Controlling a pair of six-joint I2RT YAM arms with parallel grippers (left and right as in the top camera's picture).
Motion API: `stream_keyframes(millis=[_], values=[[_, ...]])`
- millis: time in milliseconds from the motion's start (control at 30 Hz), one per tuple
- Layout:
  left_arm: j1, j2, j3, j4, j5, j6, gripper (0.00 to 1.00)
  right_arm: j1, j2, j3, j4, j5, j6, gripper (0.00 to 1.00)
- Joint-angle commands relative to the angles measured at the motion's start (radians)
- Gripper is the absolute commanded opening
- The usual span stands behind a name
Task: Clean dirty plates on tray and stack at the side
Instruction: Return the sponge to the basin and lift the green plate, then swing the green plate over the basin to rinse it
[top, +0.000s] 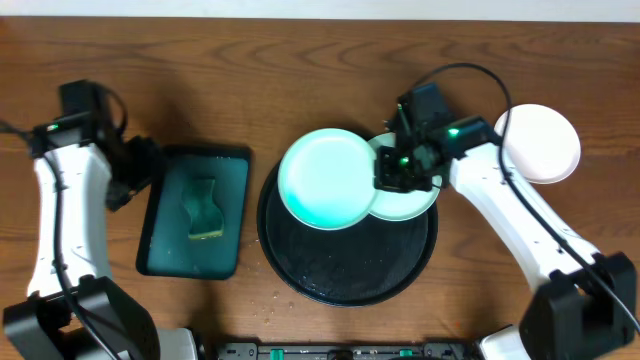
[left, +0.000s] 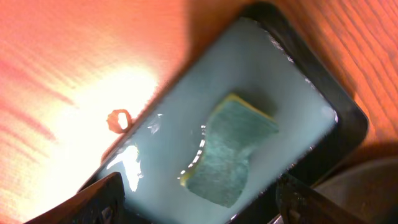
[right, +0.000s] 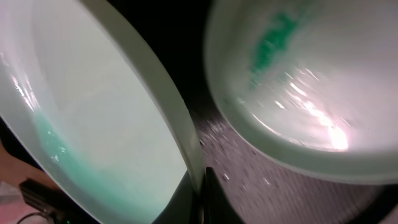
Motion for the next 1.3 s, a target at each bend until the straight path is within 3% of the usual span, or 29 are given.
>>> stream_keyframes(millis=[0,233,667,1100,1267], values=[[0.140,-0.003,0.016,-0.018,0.074,-0.030,0.79,0.056,0.062,0.087,0.056,-0.043,0.014,0.01],[0.280,-0.003,0.016,-0.068,0.146,-0.019,0.79,0.146,0.219,0.357,0.023,-0.032,0.014,0.02],[0.284,-0.003,0.016,-0.082,0.153,-0.019,0.79,0.295,0.529,0.906,-0.118,0.161,-0.033,0.02],[0.284,-0.003,0.016,-0.082,0.153,-0.018,0.79,0.501,0.547,0.934,-0.105,0.631,-0.156,0.02],[0.284,-0.003,0.016,-0.082,0.153,-0.018,0.79,0.609,0.547,0.934,-0.084,0.893,-0.251,0.02]])
